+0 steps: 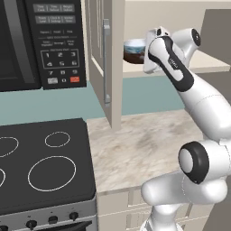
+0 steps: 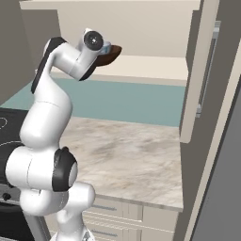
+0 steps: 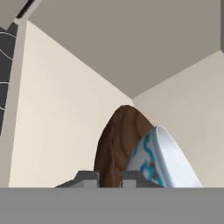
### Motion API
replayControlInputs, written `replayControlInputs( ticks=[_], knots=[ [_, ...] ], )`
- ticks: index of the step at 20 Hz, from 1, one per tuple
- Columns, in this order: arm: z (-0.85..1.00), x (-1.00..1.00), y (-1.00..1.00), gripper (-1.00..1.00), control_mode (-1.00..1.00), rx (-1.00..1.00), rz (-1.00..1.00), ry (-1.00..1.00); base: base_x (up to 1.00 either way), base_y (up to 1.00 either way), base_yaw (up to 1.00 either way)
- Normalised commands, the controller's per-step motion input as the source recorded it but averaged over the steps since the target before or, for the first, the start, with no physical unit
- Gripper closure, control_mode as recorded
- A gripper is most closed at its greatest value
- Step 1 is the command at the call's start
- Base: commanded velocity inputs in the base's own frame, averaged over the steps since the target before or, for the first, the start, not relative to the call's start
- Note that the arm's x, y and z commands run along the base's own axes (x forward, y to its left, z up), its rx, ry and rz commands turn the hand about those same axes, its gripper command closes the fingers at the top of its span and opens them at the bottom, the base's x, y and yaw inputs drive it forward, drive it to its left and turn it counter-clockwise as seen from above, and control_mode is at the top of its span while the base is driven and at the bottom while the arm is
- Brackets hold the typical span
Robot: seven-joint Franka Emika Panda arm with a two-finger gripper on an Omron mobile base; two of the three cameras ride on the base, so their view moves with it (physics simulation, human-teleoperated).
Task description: Pick up the bowls on the counter and stack them on top of one another in the open cabinet. Place the smaller bowl on top of the larger bowl.
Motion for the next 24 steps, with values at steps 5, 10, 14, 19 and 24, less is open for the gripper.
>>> replayControlInputs(
  ticks=[5, 10, 14, 19, 24],
  knots=[
    [-0.04, 0.15, 0.0, 1.0, -1.0, 0.0, 0.01, 0.0, 0.0, 0.0, 0.0],
    [-0.09, 0.11, 0.0, 1.0, -1.0, -0.01, 0.01, 0.0, 0.0, 0.0, 0.0],
    [-0.07, 0.11, 0.0, 1.0, -1.0, 0.0, 0.01, 0.0, 0.0, 0.0, 0.0],
    [-0.01, 0.11, 0.0, 1.0, -1.0, 0.0, 0.01, 0.0, 0.0, 0.0, 0.0],
    [-0.02, 0.1, 0.0, 1.0, -1.0, 0.0, 0.02, 0.0, 0.0, 0.0, 0.0]
  ],
)
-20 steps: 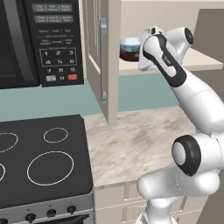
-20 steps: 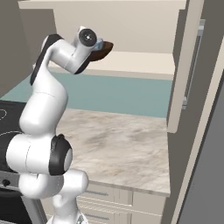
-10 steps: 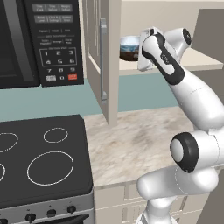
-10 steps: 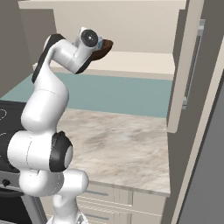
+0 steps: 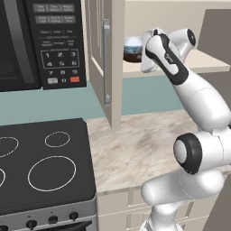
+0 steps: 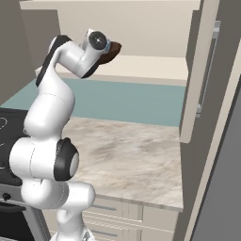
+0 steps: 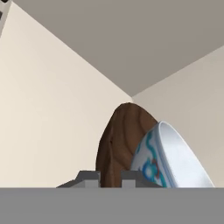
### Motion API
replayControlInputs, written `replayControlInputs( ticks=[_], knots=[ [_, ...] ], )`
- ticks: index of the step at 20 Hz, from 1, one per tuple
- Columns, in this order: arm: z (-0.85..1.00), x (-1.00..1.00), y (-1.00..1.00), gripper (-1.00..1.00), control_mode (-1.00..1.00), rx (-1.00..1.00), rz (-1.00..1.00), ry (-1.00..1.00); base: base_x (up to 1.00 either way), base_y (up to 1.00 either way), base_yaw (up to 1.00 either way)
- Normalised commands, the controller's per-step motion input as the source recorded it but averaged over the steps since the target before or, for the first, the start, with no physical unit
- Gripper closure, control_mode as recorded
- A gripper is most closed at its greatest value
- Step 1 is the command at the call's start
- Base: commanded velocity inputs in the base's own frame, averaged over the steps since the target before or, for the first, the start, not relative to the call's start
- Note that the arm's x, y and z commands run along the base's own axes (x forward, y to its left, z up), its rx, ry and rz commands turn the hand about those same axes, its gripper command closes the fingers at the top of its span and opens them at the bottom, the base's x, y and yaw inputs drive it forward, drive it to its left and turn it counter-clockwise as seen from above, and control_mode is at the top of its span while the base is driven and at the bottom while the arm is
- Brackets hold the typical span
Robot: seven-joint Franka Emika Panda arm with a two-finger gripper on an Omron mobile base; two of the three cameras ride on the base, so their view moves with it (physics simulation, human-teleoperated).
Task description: Pick up the bowls on the counter and stack them on top of one another in the open cabinet. Place the smaller bowl on top of the larger bowl.
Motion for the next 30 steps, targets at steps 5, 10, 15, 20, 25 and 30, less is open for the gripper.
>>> replayControlInputs(
  ticks=[5, 10, 15, 20, 25, 30],
  knots=[
    [-0.05, 0.18, 0.03, -1.0, -1.0, 0.0, 0.02, 0.0, 0.0, 0.0, 0.0],
    [-0.01, 0.09, 0.0, -1.0, -1.0, 0.0, 0.02, 0.0, 0.0, 0.0, 0.0],
    [0.01, 0.02, 0.0, -1.0, -1.0, 0.0, 0.04, 0.0, 0.0, 0.0, 0.0],
    [0.17, -0.04, 0.0, -1.0, -1.0, 0.0, 0.01, -0.01, 0.0, 0.0, 0.0],
    [0.23, -0.16, -0.06, -1.0, -1.0, 0.0, 0.0, 0.0, 0.0, 0.0, 0.0],
    [0.09, -0.28, -0.13, -1.0, -1.0, 0.0, 0.0, -0.01, 0.0, 0.0, 0.0]
  ],
)
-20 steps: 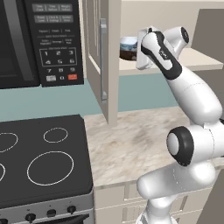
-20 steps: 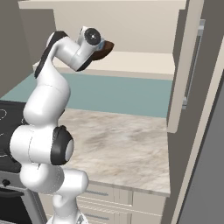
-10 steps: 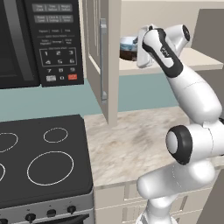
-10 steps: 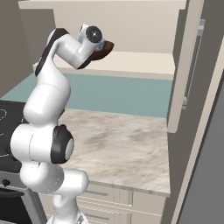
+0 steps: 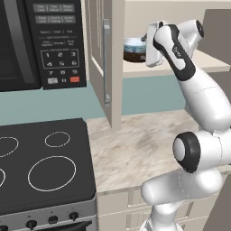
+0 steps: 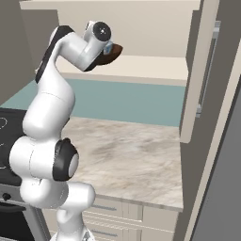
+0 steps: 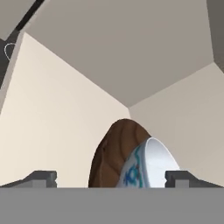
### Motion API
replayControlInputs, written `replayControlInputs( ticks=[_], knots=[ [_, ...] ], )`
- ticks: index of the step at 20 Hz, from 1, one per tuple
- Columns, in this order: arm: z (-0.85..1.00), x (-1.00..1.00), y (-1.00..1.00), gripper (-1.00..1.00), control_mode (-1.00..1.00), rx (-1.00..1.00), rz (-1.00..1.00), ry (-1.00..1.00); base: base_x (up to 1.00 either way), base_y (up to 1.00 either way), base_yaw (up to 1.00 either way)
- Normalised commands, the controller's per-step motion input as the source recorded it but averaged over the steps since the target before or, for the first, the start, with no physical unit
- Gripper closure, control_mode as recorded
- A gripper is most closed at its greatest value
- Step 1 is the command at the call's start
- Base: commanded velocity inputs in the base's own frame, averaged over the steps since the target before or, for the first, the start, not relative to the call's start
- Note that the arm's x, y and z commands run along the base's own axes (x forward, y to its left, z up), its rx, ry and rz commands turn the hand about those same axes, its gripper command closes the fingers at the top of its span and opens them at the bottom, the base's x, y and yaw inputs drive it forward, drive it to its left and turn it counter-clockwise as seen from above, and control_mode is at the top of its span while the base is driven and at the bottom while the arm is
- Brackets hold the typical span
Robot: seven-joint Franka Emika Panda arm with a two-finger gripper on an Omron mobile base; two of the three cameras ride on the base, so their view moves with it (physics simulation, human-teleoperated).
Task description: Pick up the bowls on the counter and stack them on top of one another in the open cabinet. Place the smaller bowl on top of the larger bowl.
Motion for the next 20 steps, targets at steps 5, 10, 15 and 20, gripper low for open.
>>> replayControlInputs(
  ticks=[5, 10, 15, 20],
  knots=[
    [0.0, -0.46, -0.14, -1.0, -1.0, 0.0, 0.0, -0.06, 0.0, 0.0, 0.0],
    [0.04, -0.62, -0.15, -1.0, -1.0, 0.0, 0.0, -0.08, 0.0, 0.0, 0.0],
    [0.04, -0.73, -0.1, -1.0, -1.0, 0.0, 0.0, -0.08, 0.0, 0.0, 0.0],
    [0.01, -0.8, -0.05, -1.0, -1.0, 0.0, 0.0, -0.06, 0.0, 0.0, 0.0]
  ],
)
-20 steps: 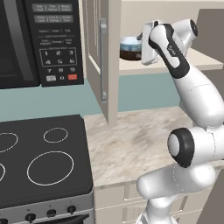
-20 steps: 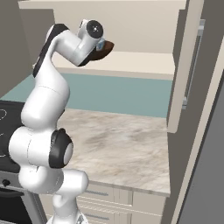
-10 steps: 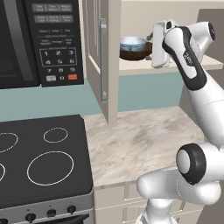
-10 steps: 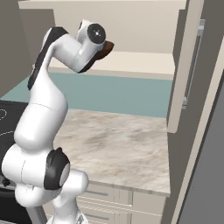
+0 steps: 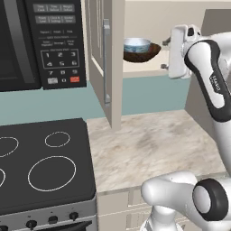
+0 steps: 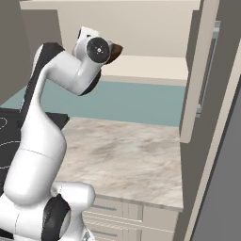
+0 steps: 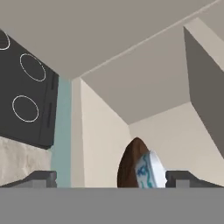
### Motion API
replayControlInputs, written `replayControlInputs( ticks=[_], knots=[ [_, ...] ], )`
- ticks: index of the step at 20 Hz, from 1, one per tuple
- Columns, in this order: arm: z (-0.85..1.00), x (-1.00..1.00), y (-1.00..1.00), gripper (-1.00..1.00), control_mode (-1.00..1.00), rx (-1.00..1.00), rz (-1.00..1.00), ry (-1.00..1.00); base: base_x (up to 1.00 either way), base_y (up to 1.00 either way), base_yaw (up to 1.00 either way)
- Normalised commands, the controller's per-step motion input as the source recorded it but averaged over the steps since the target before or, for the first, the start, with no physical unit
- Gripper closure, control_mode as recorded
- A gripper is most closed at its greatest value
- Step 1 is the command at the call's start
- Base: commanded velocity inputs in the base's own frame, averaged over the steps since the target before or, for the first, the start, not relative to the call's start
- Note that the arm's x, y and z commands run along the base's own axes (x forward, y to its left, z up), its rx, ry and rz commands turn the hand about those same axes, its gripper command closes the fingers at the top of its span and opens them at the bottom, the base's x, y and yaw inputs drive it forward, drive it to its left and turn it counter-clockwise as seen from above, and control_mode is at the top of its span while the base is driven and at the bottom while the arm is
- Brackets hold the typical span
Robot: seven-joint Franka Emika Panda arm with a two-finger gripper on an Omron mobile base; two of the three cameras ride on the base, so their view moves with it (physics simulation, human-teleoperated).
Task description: Pick up the bowls on the counter and stack them on top of one another in the open cabinet. Place the smaller bowl on top of the larger bowl.
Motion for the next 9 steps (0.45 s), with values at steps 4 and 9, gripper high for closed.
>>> replayControlInputs(
  ticks=[4, 9],
  knots=[
    [0.0, -0.8, -0.04, -1.0, -1.0, 0.0, 0.0, -0.06, 0.0, 0.0, 0.0],
    [0.0, -0.78, -0.02, -1.0, -1.0, 0.0, 0.0, -0.06, 0.0, 0.0, 0.0]
  ],
)
